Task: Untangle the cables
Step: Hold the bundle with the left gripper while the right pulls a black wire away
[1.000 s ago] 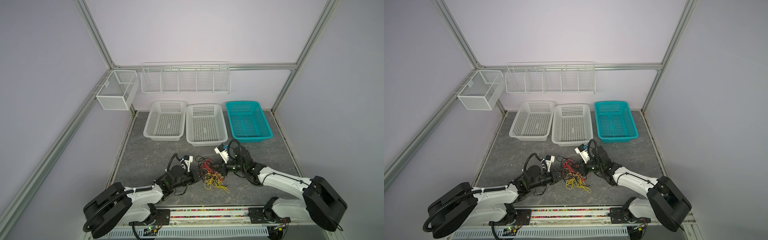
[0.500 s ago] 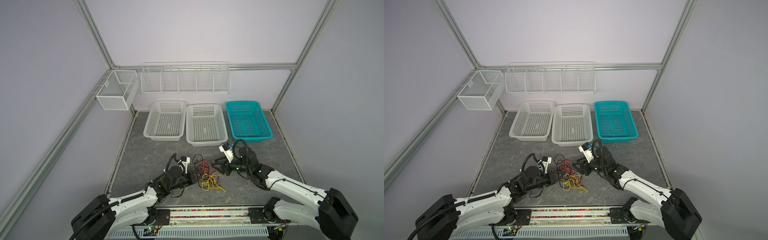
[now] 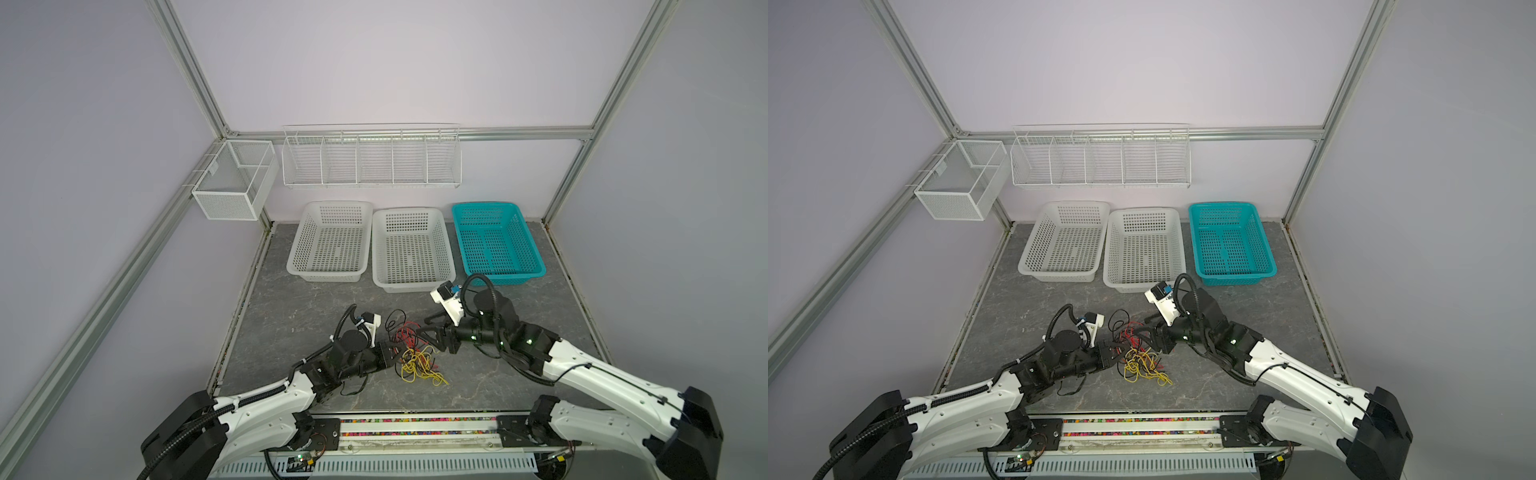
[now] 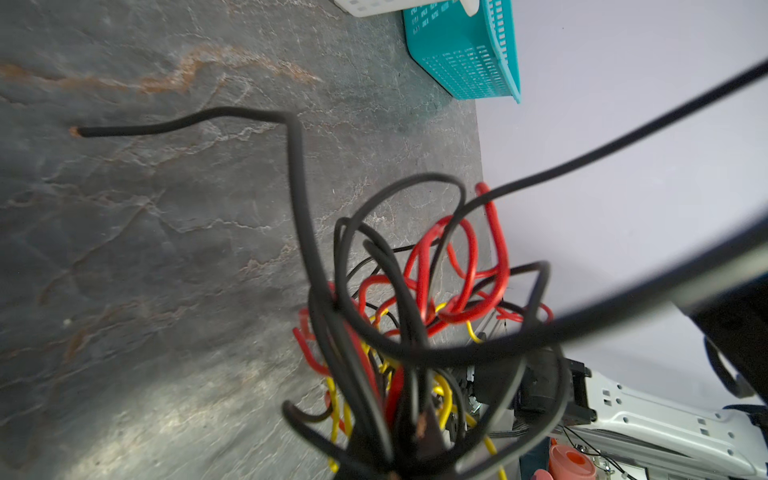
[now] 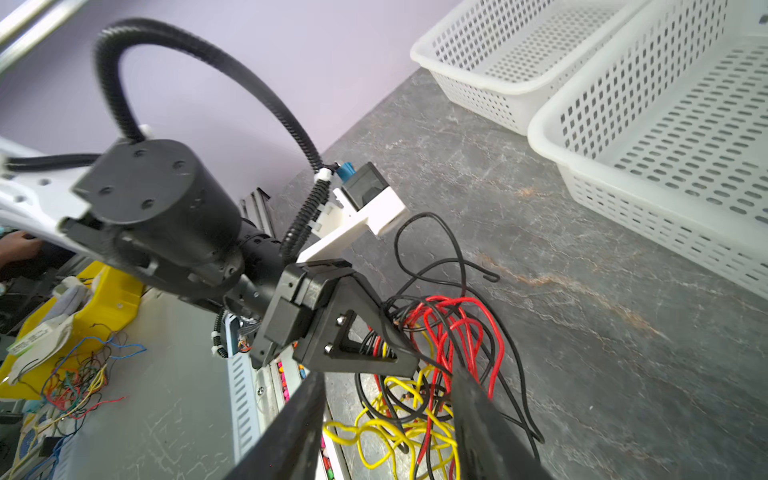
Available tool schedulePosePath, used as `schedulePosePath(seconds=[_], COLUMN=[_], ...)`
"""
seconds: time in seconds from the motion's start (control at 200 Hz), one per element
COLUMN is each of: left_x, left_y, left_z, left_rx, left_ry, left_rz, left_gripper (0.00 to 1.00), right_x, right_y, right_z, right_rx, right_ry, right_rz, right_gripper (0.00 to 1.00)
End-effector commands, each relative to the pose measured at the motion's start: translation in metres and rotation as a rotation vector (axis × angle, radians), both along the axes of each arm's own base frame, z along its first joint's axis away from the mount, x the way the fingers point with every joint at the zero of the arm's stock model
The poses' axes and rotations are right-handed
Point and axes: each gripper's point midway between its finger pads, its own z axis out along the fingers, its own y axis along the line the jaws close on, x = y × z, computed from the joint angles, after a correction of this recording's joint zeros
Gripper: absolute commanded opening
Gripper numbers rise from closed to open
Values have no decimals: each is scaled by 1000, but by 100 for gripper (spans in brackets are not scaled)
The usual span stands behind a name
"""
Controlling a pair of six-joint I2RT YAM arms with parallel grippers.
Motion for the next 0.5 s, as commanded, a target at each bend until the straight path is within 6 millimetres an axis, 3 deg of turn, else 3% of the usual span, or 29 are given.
schedulePosePath(seconds=[0.0, 0.16, 0.195, 0.36, 0.495], left_x=[3, -2, -3, -6, -9], left_y=[-8, -8, -7, -8, -9], left_z=[25, 28, 28, 29, 29], left_rx=[-41, -45, -46, -57, -61], left_ry=[-62, -74, -76, -81, -84], left_rz=[-29, -55, -59, -81, -96], left_gripper=[0, 0, 0, 0, 0], right_x=[17, 38, 46, 58, 61], right_y=[0, 13, 20, 41, 51], right_z=[-24, -32, -19, -18, -15], right_rx=[-125, -150, -124, -99, -61], right_ry=[42, 31, 11, 21, 31], right_rz=[-89, -129, -135, -124, -119], right_gripper=[48, 46, 46, 42, 23])
